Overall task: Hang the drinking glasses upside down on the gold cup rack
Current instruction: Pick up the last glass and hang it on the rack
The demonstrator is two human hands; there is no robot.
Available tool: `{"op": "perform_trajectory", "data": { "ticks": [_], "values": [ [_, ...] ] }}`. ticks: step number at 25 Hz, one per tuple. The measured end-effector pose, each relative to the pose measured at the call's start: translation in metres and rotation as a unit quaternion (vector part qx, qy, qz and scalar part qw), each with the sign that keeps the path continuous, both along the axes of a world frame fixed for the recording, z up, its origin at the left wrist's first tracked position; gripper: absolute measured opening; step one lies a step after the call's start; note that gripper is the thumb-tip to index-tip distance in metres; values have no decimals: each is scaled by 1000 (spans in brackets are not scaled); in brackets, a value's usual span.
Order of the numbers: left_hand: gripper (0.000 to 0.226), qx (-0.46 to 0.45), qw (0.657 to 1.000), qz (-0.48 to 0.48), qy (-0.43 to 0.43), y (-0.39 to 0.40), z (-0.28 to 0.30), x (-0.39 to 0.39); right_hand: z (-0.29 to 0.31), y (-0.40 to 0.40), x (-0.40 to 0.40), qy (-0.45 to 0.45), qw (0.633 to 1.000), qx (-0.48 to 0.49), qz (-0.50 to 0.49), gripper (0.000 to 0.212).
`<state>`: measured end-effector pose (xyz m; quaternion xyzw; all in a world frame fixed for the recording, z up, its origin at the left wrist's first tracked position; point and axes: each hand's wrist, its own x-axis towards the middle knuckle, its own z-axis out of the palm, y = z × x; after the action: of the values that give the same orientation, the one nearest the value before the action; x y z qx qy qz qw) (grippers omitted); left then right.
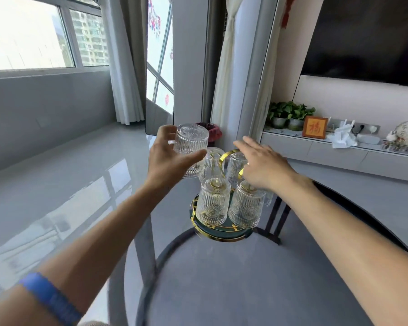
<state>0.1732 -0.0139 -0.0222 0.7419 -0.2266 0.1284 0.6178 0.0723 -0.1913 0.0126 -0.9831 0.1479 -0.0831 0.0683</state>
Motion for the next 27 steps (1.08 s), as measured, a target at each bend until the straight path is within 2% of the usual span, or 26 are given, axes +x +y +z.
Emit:
{"op": "perform_trajectory", "data": {
  "ticks": [1,3,5,9,11,19,27],
  "values": [
    [75,1,1000,-12,15,0,-5,9,-3,-1,5,29,999,14,-4,72],
    [72,1,999,-33,29,-3,-12,23,-6,-5,14,10,999,47,-9,73],
    [69,-4,998,-45,34,-7,-15,31,-4,-7,19,-19,999,39,-11,64],
    [72,33,997,-55,30,-18,-20,40,-4,-10,22,-14,1000,19,-9,53],
    [75,55,996,-66,39,-20,-27,43,-5,-11,20,-22,1000,18,-8,54],
    [64,89,991,-78,59,-17,-71,44,-9,-14,19,-40,999,12,7,59],
    [72,65,991,-93,71,-16,-89,43,-14,-16,21,-56,998,16,7,62]
  ]
}}
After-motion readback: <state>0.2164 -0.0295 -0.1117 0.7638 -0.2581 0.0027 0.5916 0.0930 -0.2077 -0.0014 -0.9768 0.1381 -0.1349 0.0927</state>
